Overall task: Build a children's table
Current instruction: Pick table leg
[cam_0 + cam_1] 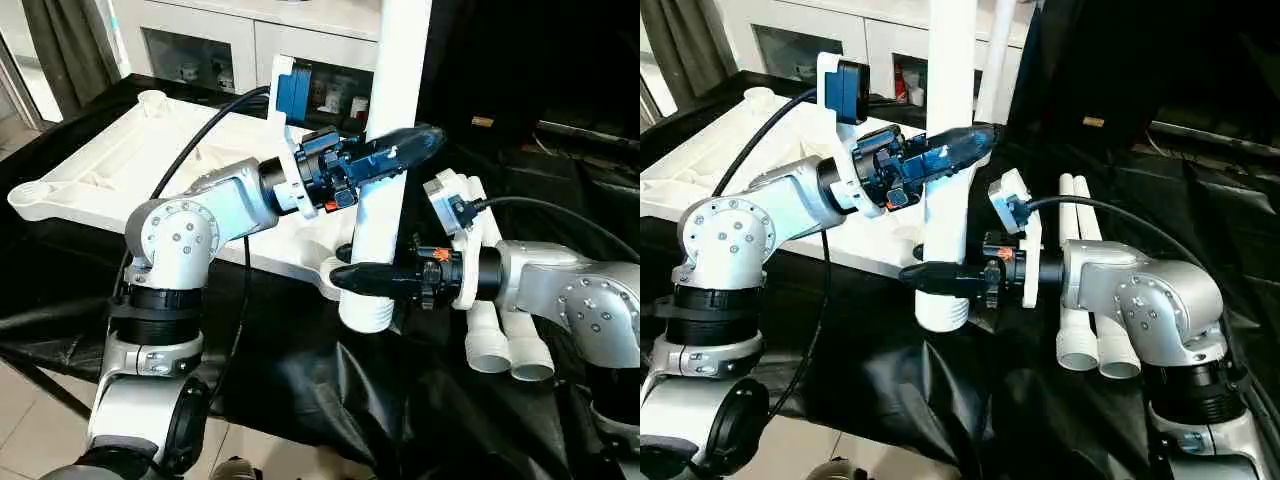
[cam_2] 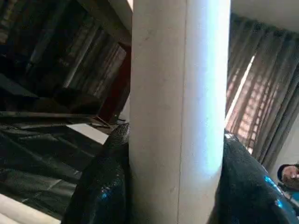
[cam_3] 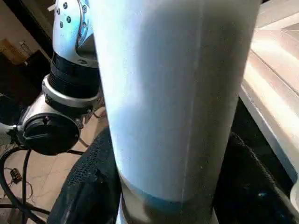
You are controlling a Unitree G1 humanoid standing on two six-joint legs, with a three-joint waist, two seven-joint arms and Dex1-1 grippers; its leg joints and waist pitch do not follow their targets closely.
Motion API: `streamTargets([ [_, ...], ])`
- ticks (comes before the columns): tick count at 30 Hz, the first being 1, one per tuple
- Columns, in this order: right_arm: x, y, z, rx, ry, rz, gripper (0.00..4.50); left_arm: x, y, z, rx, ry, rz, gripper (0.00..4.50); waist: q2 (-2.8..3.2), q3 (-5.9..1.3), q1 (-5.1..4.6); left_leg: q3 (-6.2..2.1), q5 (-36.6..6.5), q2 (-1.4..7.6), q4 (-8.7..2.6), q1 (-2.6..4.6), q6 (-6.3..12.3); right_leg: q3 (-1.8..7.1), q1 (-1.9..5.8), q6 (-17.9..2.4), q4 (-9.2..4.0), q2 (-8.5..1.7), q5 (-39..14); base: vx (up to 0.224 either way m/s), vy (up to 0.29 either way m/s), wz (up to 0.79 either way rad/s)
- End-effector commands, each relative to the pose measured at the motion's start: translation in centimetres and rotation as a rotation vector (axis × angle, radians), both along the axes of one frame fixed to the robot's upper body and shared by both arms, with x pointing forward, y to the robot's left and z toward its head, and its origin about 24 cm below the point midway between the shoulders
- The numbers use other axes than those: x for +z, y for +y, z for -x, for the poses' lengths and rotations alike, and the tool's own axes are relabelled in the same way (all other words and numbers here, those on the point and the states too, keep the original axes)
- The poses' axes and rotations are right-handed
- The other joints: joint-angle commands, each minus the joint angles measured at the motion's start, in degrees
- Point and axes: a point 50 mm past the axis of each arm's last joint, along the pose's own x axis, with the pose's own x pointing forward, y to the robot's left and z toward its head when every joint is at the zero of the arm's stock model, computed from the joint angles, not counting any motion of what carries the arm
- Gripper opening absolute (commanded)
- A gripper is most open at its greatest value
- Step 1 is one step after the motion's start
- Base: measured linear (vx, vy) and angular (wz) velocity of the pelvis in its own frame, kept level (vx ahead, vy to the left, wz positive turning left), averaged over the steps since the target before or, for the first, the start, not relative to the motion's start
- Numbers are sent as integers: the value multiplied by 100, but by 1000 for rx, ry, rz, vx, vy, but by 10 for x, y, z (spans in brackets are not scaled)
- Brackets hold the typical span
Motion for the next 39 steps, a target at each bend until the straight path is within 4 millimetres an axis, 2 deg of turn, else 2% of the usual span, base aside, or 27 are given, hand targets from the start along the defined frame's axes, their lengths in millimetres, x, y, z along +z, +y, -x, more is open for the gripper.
streamTargets([
  [1,2,0,2,1,-3,-15,205,10,-4,1,-15,-43,12,185,-5,-442,8,-52,-500,268,-361,44,13,327,365,-649,-469,-612,-1504,0,0,0],
  [3,2,1,1,-5,-5,-13,200,9,-3,1,3,-44,13,185,7,-443,12,-56,-504,274,-362,52,2,327,357,-638,-466,-614,-1534,0,0,0],
  [5,1,2,0,-24,-13,-7,198,5,-3,-9,136,-9,-38,255,-6,-451,7,-57,-504,284,-358,50,-4,327,357,-654,-455,-610,-1447,0,0,0],
  [7,0,3,-2,-44,-22,1,196,2,-3,-18,248,16,-66,255,-2,-446,10,-58,-510,283,-360,50,3,328,356,-641,-468,-615,-1461,0,0,0],
  [9,-1,5,-6,-79,-37,15,195,2,-2,-20,340,-1,-93,275,-13,-451,17,-57,-483,273,-356,46,-3,328,368,-600,-471,-613,-1464,0,0,0],
  [10,-1,5,-6,-81,-38,16,194,2,-2,-20,347,-3,-96,297,-11,-454,12,-66,-475,285,-360,33,-19,328,369,-593,-459,-621,-1444,0,0,0],
  [13,-2,6,-9,-103,-47,23,194,2,-3,-24,472,3,-128,304,-18,-464,9,-69,-414,291,-354,26,-24,329,378,-568,-438,-621,-1344,0,0,0],
  [15,-2,7,-10,-115,-51,21,194,4,-3,-22,487,9,-96,317,-24,-469,12,-58,-392,275,-343,27,9,328,379,-600,-438,-622,-1310,0,0,0],
  [18,-3,8,-12,-124,-56,24,194,6,-6,-17,470,19,-66,270,-28,-472,18,-62,-359,277,-342,19,17,323,381,-638,-426,-621,-1254,0,0,0],
  [20,-3,9,-13,-131,-60,26,194,7,-9,-12,460,22,-51,272,-15,-470,18,-54,-422,270,-335,24,25,324,377,-660,-451,-622,-1351,0,0,0],
  [22,-4,9,-13,-133,-62,27,193,8,-9,-11,458,26,-43,240,-13,-474,17,-57,-424,274,-337,25,21,319,374,-653,-448,-613,-1365,0,0,0],
  [25,-5,9,-15,-155,-72,36,193,11,-11,-9,456,35,-15,229,-10,-475,20,-59,-478,273,-339,32,0,317,365,-583,-467,-615,-1492,0,0,0],
  [28,-6,9,-16,-168,-77,43,193,12,-11,-8,446,34,-7,192,-19,-475,19,-58,-477,264,-338,27,6,317,365,-549,-466,-607,-1477,0,0,0],
  [30,-6,9,-17,-171,-80,44,193,12,-11,-7,445,35,-5,189,-14,-480,28,-59,-462,264,-335,30,19,320,366,-521,-466,-611,-1460,0,0,0],
  [31,-6,8,-19,-180,-76,31,228,12,-12,-7,436,30,0,182,-17,-481,29,-59,-442,264,-335,25,24,317,366,-514,-464,-612,-1444,0,0,0],
  [33,-5,7,-19,-175,-69,18,263,13,-12,-6,418,24,1,179,-19,-482,27,-61,-439,264,-335,22,22,314,368,-517,-458,-611,-1440,0,0,0],
  [39,-2,2,-17,-114,-84,30,305,14,-14,-5,372,4,-19,179,-23,-479,40,-58,-425,266,-334,25,54,315,369,-531,-451,-602,-1379,0,0,0],
])
